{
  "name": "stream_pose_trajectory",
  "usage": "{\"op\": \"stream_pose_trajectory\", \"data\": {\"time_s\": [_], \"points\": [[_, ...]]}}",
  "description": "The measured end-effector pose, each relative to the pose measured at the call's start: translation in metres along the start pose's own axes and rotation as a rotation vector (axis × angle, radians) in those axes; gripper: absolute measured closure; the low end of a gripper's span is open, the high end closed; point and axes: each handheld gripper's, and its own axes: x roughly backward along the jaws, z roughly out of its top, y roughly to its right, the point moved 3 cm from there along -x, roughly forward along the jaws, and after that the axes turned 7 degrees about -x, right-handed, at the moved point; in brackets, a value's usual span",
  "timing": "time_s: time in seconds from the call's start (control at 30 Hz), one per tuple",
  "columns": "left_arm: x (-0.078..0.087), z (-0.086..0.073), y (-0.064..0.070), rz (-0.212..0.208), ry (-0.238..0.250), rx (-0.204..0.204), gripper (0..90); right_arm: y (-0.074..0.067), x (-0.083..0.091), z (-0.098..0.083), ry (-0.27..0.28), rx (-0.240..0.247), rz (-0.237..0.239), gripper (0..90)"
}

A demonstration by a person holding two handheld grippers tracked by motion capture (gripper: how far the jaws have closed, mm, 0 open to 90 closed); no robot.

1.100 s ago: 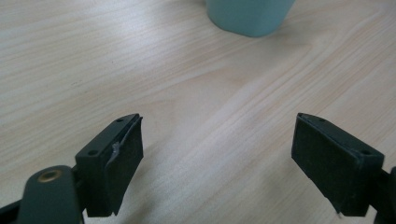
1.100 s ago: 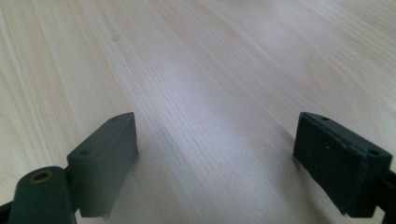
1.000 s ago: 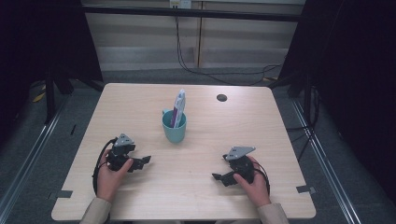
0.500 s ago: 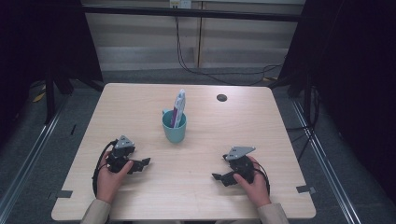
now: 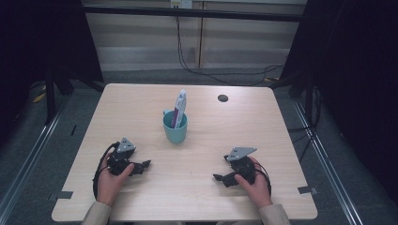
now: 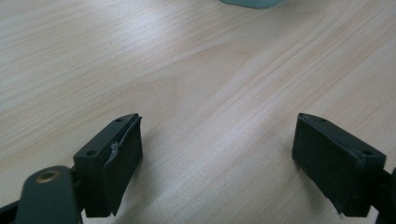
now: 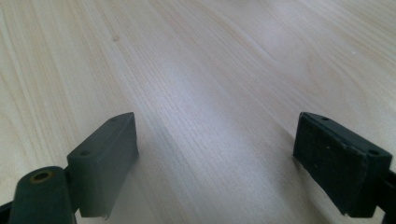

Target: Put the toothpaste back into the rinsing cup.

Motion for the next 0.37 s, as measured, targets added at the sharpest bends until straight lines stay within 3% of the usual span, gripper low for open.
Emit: {"op": "stream_pose_trajectory", "data": {"time_s": [0.37], "points": [[-0.0004, -0.0001, 0.0002, 0.001, -0.001, 0.003, 15.0, 0.0, 0.0, 0.0, 0.0, 0.0, 0.0, 13.0]]}}
